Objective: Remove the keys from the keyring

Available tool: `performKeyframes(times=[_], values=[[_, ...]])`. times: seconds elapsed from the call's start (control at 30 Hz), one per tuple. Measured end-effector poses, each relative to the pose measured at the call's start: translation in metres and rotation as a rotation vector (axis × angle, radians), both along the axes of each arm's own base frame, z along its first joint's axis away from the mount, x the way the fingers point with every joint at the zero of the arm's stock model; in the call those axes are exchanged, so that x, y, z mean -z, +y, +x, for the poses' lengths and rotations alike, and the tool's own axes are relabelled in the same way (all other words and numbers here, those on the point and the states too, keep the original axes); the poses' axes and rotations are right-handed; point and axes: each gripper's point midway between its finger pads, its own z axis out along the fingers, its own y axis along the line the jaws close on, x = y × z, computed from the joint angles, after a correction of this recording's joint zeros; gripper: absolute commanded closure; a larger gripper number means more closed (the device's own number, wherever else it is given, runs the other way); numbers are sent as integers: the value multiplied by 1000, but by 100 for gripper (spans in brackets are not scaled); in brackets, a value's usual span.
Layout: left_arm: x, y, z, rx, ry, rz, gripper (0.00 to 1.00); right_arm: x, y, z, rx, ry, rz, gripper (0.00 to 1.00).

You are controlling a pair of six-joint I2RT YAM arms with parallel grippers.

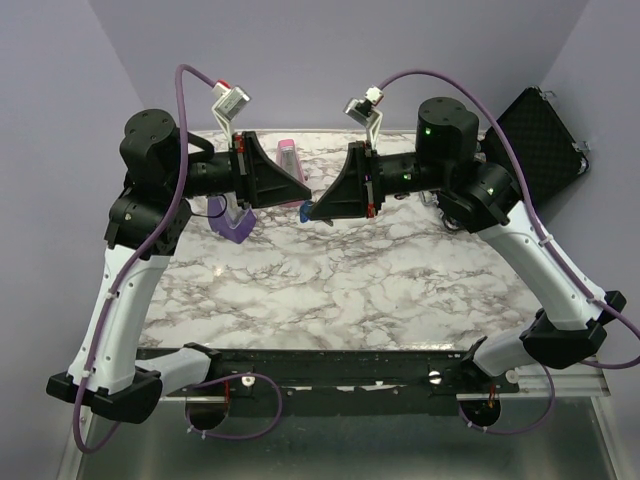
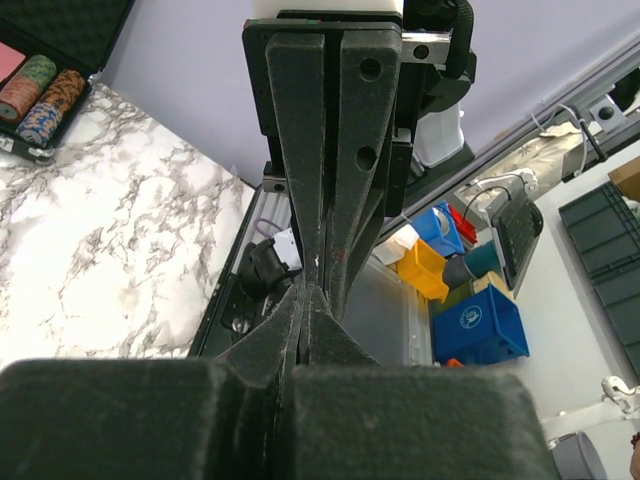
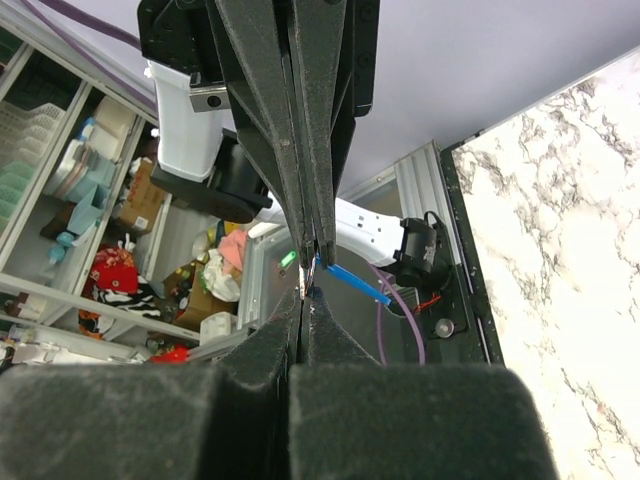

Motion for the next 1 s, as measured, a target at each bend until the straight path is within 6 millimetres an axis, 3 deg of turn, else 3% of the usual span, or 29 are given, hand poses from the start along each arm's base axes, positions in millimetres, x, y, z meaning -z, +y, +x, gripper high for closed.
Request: performKeyframes(times=[1.0], values=[[12, 2, 0, -34, -49, 78, 100, 9, -5, 3, 49, 8, -31, 99]])
